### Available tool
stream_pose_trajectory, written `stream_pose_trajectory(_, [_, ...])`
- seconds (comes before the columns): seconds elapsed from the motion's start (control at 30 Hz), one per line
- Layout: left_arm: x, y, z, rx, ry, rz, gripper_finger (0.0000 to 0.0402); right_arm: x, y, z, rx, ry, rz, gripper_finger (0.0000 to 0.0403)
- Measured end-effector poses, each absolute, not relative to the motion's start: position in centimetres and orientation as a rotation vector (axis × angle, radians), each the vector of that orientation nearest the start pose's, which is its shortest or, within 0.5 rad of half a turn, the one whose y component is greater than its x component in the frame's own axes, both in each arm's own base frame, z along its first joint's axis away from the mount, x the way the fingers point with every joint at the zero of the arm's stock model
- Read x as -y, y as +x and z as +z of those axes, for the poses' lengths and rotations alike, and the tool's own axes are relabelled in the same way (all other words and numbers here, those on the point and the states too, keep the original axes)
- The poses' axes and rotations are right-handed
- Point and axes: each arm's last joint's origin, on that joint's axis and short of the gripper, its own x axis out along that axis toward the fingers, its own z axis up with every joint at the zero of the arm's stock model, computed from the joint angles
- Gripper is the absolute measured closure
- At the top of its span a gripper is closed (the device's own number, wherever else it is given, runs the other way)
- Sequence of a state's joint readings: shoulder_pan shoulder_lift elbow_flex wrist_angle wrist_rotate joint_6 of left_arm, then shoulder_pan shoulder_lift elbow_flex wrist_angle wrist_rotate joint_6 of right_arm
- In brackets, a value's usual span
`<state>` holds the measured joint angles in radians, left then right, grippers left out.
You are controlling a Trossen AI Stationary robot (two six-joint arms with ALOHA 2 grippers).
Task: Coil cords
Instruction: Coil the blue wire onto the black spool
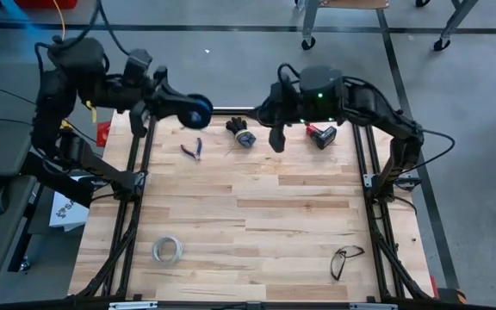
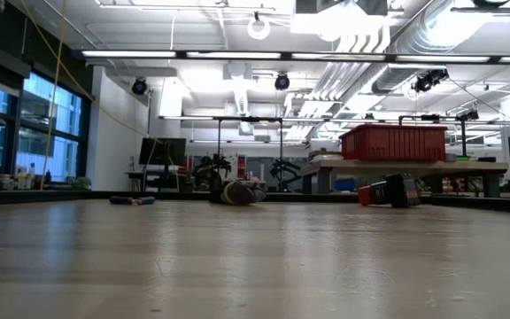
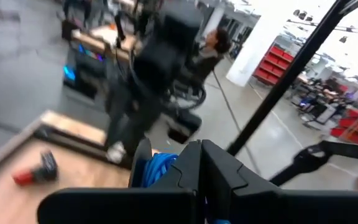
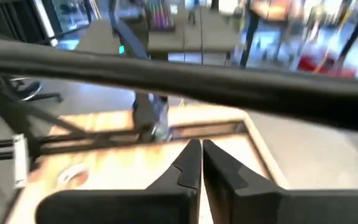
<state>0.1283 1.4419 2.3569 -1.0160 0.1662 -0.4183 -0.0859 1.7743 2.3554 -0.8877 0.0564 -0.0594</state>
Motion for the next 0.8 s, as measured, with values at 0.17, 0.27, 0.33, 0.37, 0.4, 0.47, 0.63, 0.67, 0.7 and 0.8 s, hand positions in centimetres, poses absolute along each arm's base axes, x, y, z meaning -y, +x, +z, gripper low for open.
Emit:
stream_pose_trajectory(0.17, [-2.7,17.7,59.4,-0.029,-0.294,0.015,0.0401,3.0,33.5,50.0,-0.470,0.097,-0.157,0.0351])
stream_pose_trajectory(0.27, [-3.2,17.7,59.6,-0.004,-0.254,0.039,0.0401,2.9,34.9,48.4,-0.526,0.133,-0.160,0.0302])
stream_pose_trajectory(0.33, [-3.5,17.7,59.6,-0.002,-0.232,0.055,0.0401,2.6,36.1,47.7,-0.520,0.136,-0.149,0.0268])
stream_pose_trajectory(0.37, [-3.6,17.7,59.6,0.005,-0.220,0.062,0.0401,2.4,36.7,47.5,-0.506,0.133,-0.141,0.0251])
stream_pose_trajectory(0.4, [-3.8,17.7,59.7,0.009,-0.210,0.070,0.0401,2.2,37.4,47.4,-0.482,0.131,-0.133,0.0236])
stream_pose_trajectory(0.47, [-4.0,17.6,59.7,0.011,-0.205,0.084,0.0401,1.8,38.6,47.1,-0.434,0.116,-0.115,0.0211])
stream_pose_trajectory(0.63, [-4.2,17.8,59.7,0.013,-0.190,0.092,0.0401,1.4,41.2,46.5,-0.323,0.108,-0.090,0.0187])
stream_pose_trajectory(0.67, [-4.2,17.9,59.6,0.011,-0.181,0.091,0.0401,1.4,41.6,46.5,-0.304,0.119,-0.093,0.0186])
stream_pose_trajectory(0.7, [-4.2,17.9,59.7,0.013,-0.179,0.090,0.0401,1.5,41.9,46.4,-0.288,0.133,-0.096,0.0186])
stream_pose_trajectory(0.8, [-4.2,17.9,59.9,0.040,-0.173,0.087,0.0401,1.9,43.0,45.9,-0.251,0.171,-0.108,0.0187])
